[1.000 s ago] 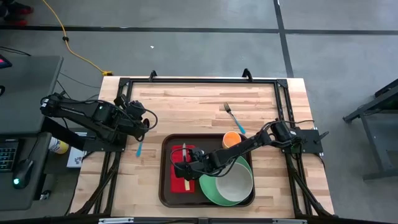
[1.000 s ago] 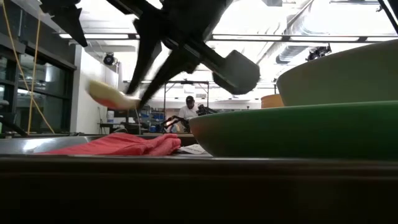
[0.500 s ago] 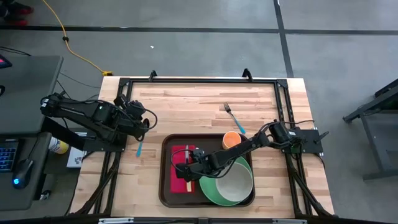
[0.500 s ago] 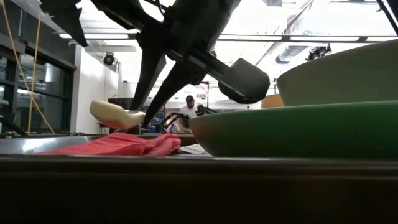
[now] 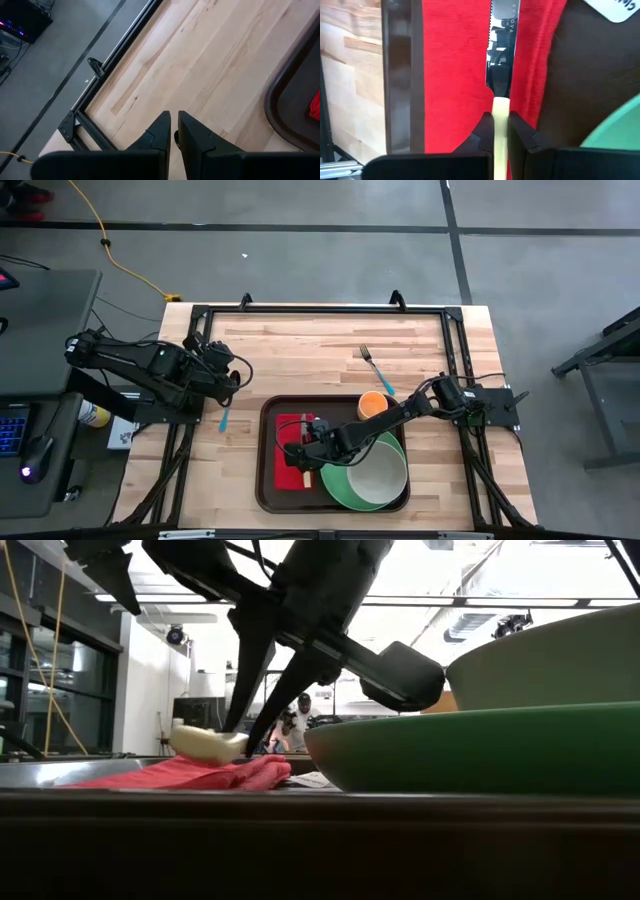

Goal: Set up tray
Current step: Put the yellow table knife on the red table napkin to the left of the green plate

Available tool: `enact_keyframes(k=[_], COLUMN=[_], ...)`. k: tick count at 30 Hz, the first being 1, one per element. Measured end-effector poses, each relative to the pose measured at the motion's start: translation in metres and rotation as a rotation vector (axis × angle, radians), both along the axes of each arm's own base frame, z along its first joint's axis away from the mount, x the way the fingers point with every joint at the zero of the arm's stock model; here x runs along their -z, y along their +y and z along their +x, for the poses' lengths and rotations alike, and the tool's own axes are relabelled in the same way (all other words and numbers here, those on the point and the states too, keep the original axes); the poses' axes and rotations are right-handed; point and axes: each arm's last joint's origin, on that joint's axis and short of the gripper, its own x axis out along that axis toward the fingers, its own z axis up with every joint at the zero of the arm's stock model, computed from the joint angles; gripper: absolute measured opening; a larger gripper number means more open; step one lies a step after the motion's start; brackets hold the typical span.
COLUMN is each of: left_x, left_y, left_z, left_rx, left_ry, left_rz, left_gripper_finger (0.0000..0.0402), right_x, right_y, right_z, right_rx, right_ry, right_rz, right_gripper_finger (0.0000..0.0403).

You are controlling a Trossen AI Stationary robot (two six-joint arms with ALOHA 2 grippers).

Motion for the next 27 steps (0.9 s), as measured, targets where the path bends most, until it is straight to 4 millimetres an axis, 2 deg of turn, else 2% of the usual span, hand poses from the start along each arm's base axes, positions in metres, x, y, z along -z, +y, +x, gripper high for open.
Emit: enact_keyframes(k=[14, 21, 27], left_x=[0.000, 0.000, 0.000], left_y=[0.000, 0.000, 0.000], left_z=[0.000, 0.000, 0.000], left_rx=[-0.009, -0.008, -0.007], left_ry=[-0.008, -0.007, -0.004], left_rz=[-0.008, -0.012, -0.013], left_gripper_finger=[0.0067, 0.0067, 0.0067], right_x=[-0.001, 0.018, 0.016], right_y=[-0.002, 0.003, 0.001], right_z=[0.003, 0.015, 0.014], right_rx=[-0.001, -0.015, 0.004], right_ry=[-0.018, -0.070, -0.074], right_rz=[0.007, 0.062, 0.033], right_gripper_finger=[0.0003, 0.0003, 0.0003])
